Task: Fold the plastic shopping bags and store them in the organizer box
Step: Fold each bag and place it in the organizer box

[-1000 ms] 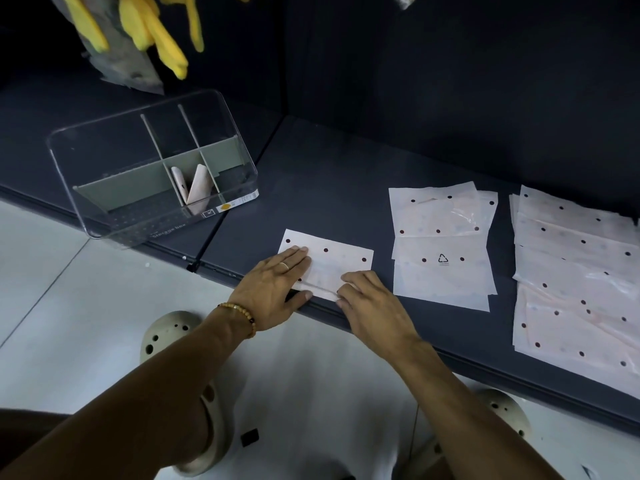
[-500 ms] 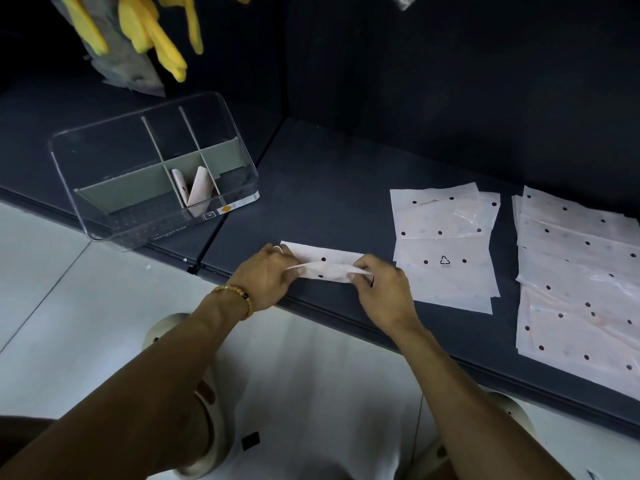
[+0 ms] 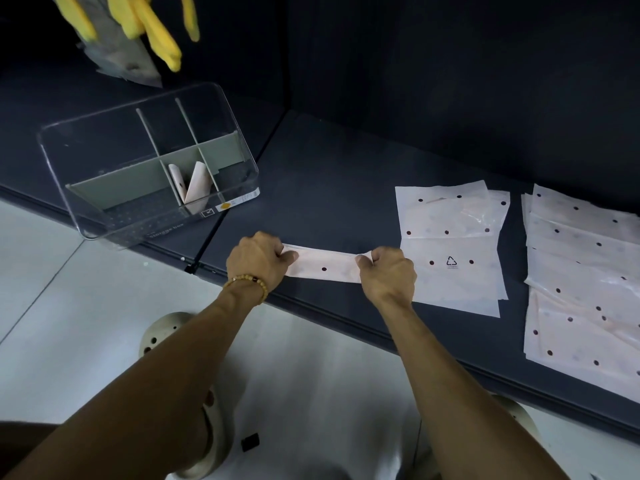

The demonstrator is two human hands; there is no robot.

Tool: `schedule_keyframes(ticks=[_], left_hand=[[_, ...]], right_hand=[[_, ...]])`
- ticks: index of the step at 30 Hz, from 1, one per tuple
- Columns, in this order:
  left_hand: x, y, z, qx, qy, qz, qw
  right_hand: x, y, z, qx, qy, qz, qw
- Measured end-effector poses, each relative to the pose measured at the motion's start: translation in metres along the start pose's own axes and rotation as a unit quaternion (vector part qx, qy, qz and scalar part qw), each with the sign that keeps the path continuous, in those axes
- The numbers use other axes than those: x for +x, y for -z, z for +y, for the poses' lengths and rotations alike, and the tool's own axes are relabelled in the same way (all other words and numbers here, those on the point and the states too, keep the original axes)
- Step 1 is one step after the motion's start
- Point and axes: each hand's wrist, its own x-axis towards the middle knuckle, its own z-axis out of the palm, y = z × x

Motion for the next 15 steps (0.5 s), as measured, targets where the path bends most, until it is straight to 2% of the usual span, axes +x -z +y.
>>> schedule_keyframes(ticks=[4, 5, 7, 9, 10, 13, 15], left_hand=[[-0.003, 0.0, -0.003, 0.017, 0.01, 0.04, 0.999], [-0.005, 0.0, -0.005, 0.021, -0.016, 0.069, 0.997], [-0.008, -0.004, -0.01, 0.042, -0.138, 0.114, 0.983], [-0.009, -0.01, -0.017, 0.096, -0.292, 0.096, 0.947], [-0.008, -0.012, -0.021, 0.122, -0.34, 0.073, 0.93], [-0.004, -0.013, -0.034, 0.163, -0.375, 0.022, 0.912], [-0.004, -0.009, -0.037, 0.165, -0.388, 0.02, 0.907]], right_hand=[[-0.001, -0.002, -0.004, -0.005, -0.007, 0.013, 1.0], [-0.002, -0.003, -0.004, -0.006, -0.005, 0.016, 1.0], [-0.003, -0.003, -0.005, -0.005, -0.005, 0.021, 1.0], [-0.002, -0.004, -0.005, -0.005, -0.007, 0.022, 1.0], [-0.002, -0.005, -0.005, -0.005, -0.008, 0.02, 1.0], [-0.001, -0.005, -0.004, -0.009, 0.0, 0.021, 1.0], [-0.002, -0.005, -0.004, -0.009, 0.005, 0.022, 1.0]])
